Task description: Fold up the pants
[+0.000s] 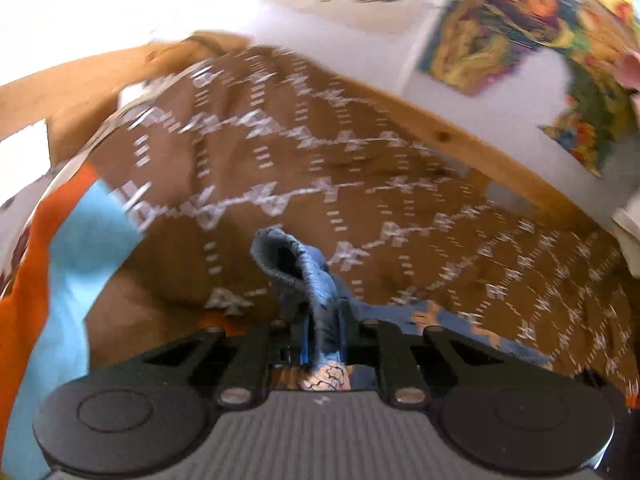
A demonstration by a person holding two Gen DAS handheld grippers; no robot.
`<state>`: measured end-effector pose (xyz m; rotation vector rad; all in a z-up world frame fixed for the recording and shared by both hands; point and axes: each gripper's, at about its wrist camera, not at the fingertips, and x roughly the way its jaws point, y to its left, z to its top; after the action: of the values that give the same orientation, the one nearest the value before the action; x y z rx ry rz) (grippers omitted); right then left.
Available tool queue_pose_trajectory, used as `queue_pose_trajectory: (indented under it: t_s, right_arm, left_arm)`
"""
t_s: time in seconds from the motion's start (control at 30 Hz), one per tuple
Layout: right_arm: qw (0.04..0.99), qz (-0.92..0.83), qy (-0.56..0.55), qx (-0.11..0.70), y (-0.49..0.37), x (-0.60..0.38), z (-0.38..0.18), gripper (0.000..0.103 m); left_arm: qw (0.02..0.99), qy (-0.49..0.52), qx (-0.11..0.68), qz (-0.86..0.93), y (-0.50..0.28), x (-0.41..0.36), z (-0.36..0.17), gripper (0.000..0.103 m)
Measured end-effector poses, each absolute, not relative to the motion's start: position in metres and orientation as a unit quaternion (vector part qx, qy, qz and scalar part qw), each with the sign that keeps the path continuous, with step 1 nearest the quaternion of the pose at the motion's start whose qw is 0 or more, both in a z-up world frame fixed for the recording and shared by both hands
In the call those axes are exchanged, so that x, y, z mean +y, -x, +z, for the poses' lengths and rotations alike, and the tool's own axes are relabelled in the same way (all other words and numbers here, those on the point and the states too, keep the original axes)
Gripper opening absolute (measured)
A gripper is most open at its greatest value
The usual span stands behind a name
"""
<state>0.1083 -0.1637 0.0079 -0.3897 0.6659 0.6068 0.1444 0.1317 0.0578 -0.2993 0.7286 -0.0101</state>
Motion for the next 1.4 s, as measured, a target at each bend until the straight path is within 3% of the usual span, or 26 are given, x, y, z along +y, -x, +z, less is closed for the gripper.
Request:
queue_pose_trajectory:
  t_s: [0.33,0.67,0.73,0.77,0.8,0.87,0.9,1.17,1.4]
  right_arm:
    - [0.915,0.240,0.181,0.268,-0.078,-0.225,0.032,0.102]
    - [0.930,0.162,0.171,0.282,-0.058,-0.292,0.032,0.102]
    - [0.931,0.152,0.164,0.290,-0.055,-0.302,0.029,0.102]
    - [0.931,0.147,0.163,0.293,-0.054,-0.306,0.027,0.102]
    - [0.931,0.141,0.163,0.296,-0.054,-0.310,0.026,0.102]
    - [0.931,0.135,0.160,0.300,-0.052,-0.316,0.023,0.102]
    - [0.931,0.134,0.159,0.301,-0.052,-0.318,0.022,0.102]
    - [0.929,0.161,0.136,0.305,-0.065,-0.319,0.023,0.102]
    - [0.910,0.241,0.043,0.335,-0.103,-0.318,0.025,0.101]
  left_arm:
    - [0.918,0.069,0.364,-0.142,-0.152,0.031,0.079,0.015]
    - [0.884,0.014,0.395,-0.251,-0.165,-0.075,0.042,0.017]
    - [0.876,0.003,0.404,-0.265,-0.166,-0.088,0.031,0.024]
    - [0.872,-0.001,0.407,-0.271,-0.166,-0.092,0.027,0.035]
    - [0.869,-0.007,0.410,-0.278,-0.163,-0.095,0.023,0.058]
    - [0.871,-0.016,0.402,-0.281,-0.152,-0.097,0.019,0.080]
    - [0.873,-0.022,0.395,-0.285,-0.146,-0.096,0.017,0.083]
    - [0.862,-0.110,0.391,-0.304,-0.118,-0.093,-0.005,0.086]
    - [0.852,-0.170,0.393,-0.300,-0.112,-0.101,-0.022,0.074]
